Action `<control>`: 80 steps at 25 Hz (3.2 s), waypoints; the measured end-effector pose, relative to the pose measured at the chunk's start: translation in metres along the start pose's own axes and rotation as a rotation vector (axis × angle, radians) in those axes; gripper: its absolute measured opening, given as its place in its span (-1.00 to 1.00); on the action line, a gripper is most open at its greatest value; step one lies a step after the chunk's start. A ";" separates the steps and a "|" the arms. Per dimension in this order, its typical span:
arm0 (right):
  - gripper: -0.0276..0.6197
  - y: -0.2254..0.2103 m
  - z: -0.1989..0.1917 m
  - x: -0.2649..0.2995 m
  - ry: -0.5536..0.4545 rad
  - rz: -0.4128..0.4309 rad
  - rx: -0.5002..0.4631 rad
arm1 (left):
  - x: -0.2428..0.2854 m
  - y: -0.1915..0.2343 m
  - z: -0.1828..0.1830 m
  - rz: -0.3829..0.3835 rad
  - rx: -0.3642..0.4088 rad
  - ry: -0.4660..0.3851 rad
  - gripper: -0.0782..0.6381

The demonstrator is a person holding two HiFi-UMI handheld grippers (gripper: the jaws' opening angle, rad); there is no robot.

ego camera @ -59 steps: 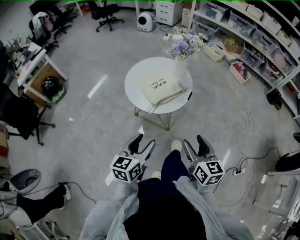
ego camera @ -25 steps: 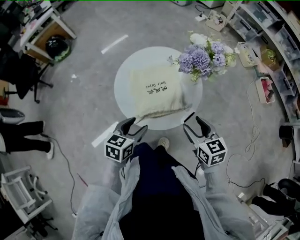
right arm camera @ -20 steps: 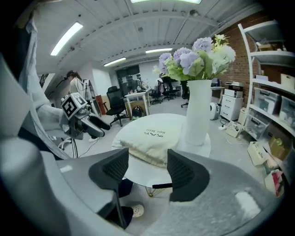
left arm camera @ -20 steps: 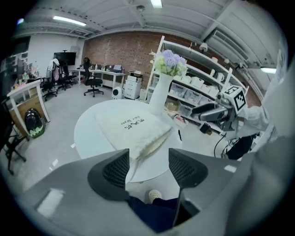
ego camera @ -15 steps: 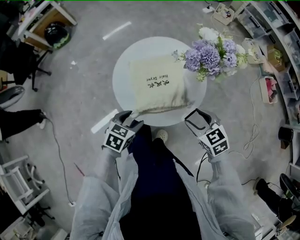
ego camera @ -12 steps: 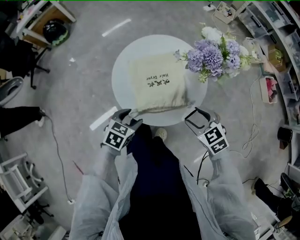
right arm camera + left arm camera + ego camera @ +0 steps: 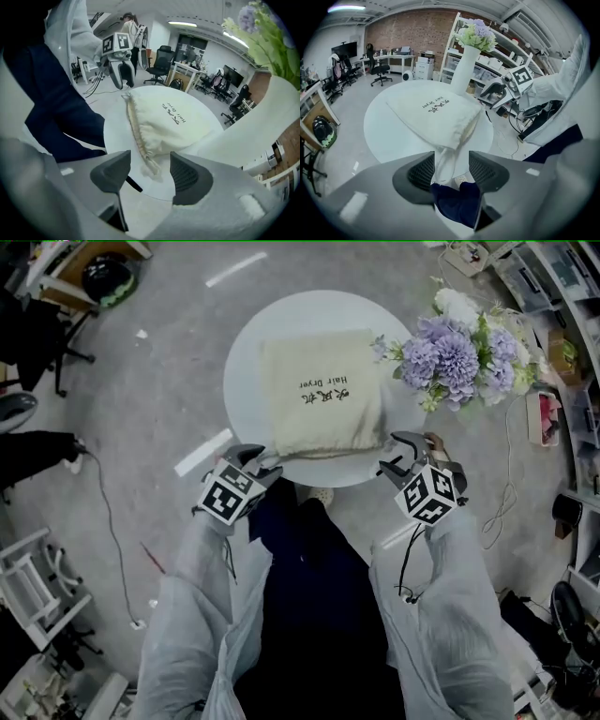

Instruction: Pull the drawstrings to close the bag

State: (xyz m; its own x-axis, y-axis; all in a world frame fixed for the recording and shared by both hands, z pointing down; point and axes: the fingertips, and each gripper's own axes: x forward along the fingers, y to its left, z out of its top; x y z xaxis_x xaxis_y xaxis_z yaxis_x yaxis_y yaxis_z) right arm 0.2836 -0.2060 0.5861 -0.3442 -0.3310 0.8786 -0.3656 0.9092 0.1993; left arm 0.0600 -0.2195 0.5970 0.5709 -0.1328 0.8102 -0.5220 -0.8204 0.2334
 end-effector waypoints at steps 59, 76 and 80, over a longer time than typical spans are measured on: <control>-0.88 0.016 -0.033 0.024 0.271 -0.154 -0.052 | 0.003 0.014 -0.046 0.230 0.242 0.263 -0.73; -0.88 0.013 -0.046 0.016 0.318 -0.183 -0.123 | -0.009 0.030 -0.066 0.307 0.288 0.333 -0.73; -0.89 0.014 -0.050 0.015 0.334 -0.192 -0.153 | -0.008 0.035 -0.072 0.336 0.331 0.373 -0.73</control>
State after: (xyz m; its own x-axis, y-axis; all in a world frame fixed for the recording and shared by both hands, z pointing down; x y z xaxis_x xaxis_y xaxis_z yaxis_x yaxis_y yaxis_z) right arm 0.3164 -0.1860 0.6238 0.0263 -0.4208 0.9068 -0.2543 0.8744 0.4132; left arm -0.0084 -0.2065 0.6377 0.1169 -0.2597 0.9586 -0.3758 -0.9050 -0.1994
